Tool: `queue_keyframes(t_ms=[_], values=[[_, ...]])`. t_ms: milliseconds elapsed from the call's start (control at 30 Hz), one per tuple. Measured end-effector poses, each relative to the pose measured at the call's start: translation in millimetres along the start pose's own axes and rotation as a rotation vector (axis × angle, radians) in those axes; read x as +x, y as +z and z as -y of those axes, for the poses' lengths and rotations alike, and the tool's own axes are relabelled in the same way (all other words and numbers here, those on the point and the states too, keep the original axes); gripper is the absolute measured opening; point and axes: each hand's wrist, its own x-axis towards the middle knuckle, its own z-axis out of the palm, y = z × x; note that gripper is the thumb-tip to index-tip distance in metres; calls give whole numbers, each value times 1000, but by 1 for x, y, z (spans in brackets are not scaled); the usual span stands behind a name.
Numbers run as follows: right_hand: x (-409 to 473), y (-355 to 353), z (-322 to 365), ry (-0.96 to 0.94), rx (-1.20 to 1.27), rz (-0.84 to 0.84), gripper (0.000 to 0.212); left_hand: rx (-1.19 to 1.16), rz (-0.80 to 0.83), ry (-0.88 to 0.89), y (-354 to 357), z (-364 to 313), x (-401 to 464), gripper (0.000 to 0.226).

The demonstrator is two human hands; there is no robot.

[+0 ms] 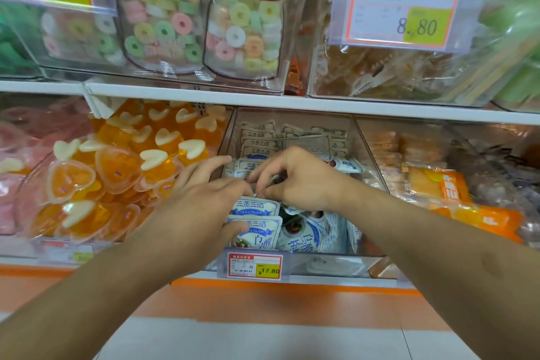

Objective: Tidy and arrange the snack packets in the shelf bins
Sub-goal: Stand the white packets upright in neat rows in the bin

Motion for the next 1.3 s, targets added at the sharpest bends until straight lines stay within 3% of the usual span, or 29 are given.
queue_keyframes(t_ms=[67, 233, 300, 433, 567, 700, 833, 1000, 1200, 1300], values=[[-3, -5, -3, -3, -18, 27, 15, -33, 27, -55, -1, -4, 1, 50], [-10, -18, -12, 23, -398, 170, 42, -74, 19, -18, -2, -4, 4, 59], [-9, -16, -16, 22, -575, 149, 45, 21, -50, 129, -3, 1, 3, 57], [6, -6, -15, 37, -754, 45, 44, 79, -103, 179, 0, 9, 1, 60], [22, 3, -12, 46, -715, 14, 62, 86, -141, 168, 0, 9, 1, 48], [32, 1, -14, 110, -703, 49, 68, 18, -67, 101, 3, 11, 3, 41], [32, -7, -9, 144, -527, 61, 68, 27, -61, 78, 6, 14, 5, 41], [30, -14, 0, 168, -452, 109, 56, 84, 1, 54, 9, 14, 10, 49], [32, -7, 0, 165, -421, 28, 39, 67, -78, 87, 7, 8, 11, 33], [32, -8, 0, 121, -435, -71, 18, 75, -105, 110, 8, 9, 17, 25]])
